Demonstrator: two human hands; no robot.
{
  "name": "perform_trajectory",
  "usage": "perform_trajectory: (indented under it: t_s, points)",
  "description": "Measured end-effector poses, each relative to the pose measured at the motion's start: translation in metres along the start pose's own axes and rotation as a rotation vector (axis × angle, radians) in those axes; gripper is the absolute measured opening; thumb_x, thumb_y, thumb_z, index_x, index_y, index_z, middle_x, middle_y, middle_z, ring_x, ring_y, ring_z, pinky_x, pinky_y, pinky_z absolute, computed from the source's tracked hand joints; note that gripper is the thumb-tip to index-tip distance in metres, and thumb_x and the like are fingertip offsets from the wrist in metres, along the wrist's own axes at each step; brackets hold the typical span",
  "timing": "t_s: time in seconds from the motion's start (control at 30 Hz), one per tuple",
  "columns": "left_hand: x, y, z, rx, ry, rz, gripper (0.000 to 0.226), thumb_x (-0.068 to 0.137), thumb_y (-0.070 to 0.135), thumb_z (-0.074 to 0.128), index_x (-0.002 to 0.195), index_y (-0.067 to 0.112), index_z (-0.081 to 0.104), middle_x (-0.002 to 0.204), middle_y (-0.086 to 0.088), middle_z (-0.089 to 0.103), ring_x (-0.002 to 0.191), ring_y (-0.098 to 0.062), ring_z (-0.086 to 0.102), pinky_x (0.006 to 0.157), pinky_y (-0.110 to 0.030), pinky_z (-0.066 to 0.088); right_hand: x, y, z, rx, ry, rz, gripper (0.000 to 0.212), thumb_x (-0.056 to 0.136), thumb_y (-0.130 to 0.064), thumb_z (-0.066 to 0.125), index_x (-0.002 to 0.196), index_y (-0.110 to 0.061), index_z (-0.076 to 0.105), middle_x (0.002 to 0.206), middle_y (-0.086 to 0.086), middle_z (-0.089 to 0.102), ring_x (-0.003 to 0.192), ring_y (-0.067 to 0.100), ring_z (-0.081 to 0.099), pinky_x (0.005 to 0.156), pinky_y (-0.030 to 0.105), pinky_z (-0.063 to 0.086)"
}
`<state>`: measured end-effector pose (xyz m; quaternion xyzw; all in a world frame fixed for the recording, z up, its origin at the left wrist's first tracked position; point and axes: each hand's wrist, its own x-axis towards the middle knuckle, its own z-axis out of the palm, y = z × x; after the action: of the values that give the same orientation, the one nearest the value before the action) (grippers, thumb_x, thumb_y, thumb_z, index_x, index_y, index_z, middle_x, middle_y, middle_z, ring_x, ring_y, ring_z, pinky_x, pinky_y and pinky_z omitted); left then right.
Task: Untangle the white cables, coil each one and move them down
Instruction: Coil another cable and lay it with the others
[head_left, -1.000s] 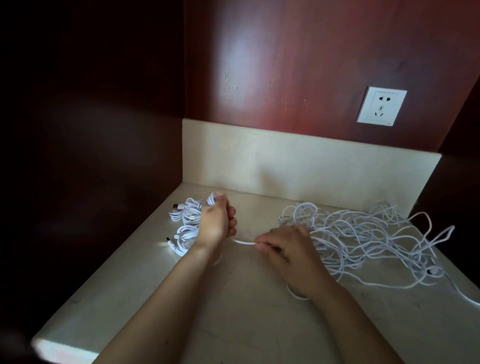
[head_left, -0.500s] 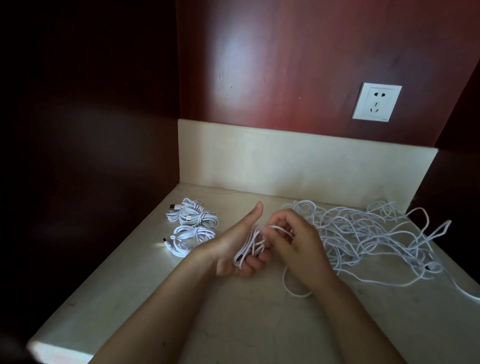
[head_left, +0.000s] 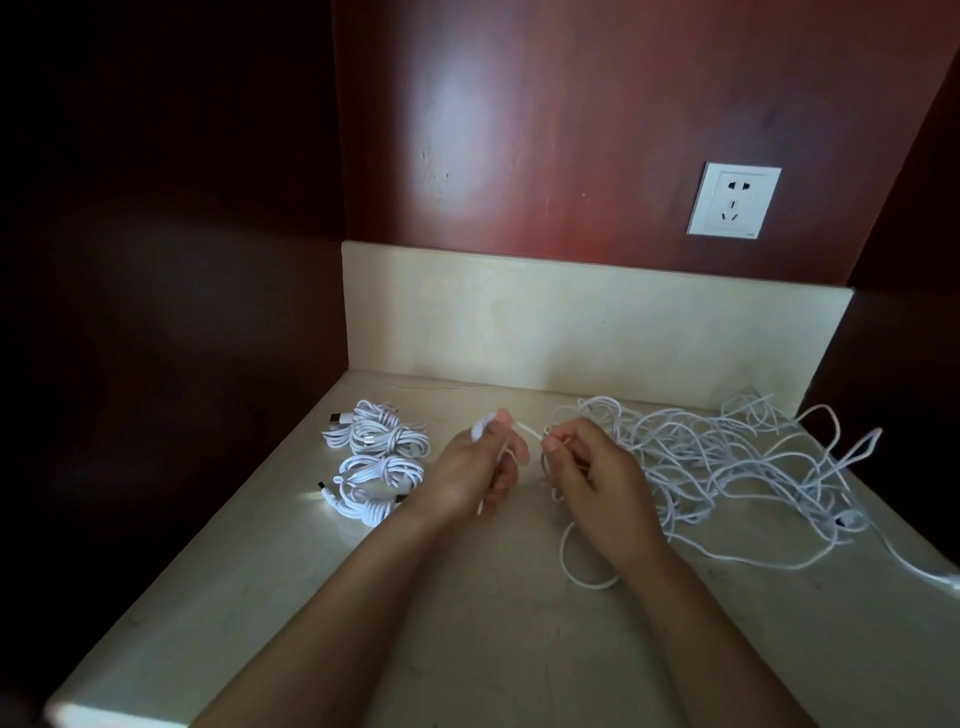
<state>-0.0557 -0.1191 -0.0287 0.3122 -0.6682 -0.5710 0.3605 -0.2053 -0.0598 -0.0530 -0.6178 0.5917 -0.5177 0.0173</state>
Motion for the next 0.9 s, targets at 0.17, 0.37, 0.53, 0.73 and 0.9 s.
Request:
perform_trajectory:
  t_s: [0.17, 0.37, 0.53, 0.73, 0.9]
  points:
    - [0.01, -0.001, -0.01, -0.154, 0.294, 0.116, 0.045, 0.106, 0.038, 0.026, 0.099, 0.017, 0.066, 0.076, -0.004, 0.072, 0.052, -0.01, 0.053, 0.05, -0.021, 0.043, -0.002, -0.004, 0.008, -0.045, -0.044, -0.014, 0.014, 0.089, -0.042, 0.051, 0.088, -0.03, 0.058, 0.076, -0.013, 0.069, 0.073, 0.008, 0.067, 0.071, 0.04, 0.053]
    - [0.007, 0.011, -0.016, -0.705, 0.324, 0.046, 0.045, 0.105, 0.039, 0.033, 0.091, 0.007, 0.061, 0.07, -0.007, 0.068, 0.067, -0.019, 0.069, 0.071, -0.032, 0.061, -0.007, -0.006, 0.014, -0.206, -0.178, -0.072, 0.028, 0.085, -0.051, 0.048, 0.085, -0.031, 0.067, 0.07, -0.014, 0.067, 0.064, 0.002, 0.061, 0.062, 0.027, 0.048]
    - [0.01, 0.012, -0.022, -0.621, 0.513, 0.058, 0.038, 0.105, 0.037, 0.036, 0.073, 0.018, 0.045, 0.052, 0.006, 0.033, 0.041, -0.008, 0.028, 0.04, -0.017, 0.027, -0.009, -0.008, 0.015, -0.151, -0.257, -0.084, 0.027, 0.081, -0.049, 0.055, 0.082, -0.03, 0.074, 0.071, -0.014, 0.07, 0.066, -0.001, 0.064, 0.063, 0.026, 0.052]
    - [0.012, 0.001, -0.022, -0.071, 0.57, 0.132, 0.041, 0.097, 0.046, 0.041, 0.065, 0.022, 0.033, 0.062, -0.007, 0.034, 0.053, -0.019, 0.03, 0.054, -0.034, 0.029, -0.01, -0.018, 0.015, 0.125, -0.24, 0.0, 0.009, 0.071, -0.027, 0.062, 0.062, -0.027, 0.064, 0.058, -0.009, 0.061, 0.056, 0.003, 0.054, 0.056, 0.028, 0.044]
    - [0.01, -0.005, -0.013, 0.073, 0.247, 0.021, 0.042, 0.101, 0.039, 0.045, 0.064, 0.02, 0.039, 0.055, -0.002, 0.04, 0.041, -0.01, 0.032, 0.046, -0.023, 0.026, -0.008, -0.03, 0.013, 0.34, -0.172, 0.009, 0.024, 0.068, -0.004, 0.057, 0.059, -0.026, 0.059, 0.058, -0.004, 0.057, 0.058, 0.004, 0.051, 0.056, 0.021, 0.039]
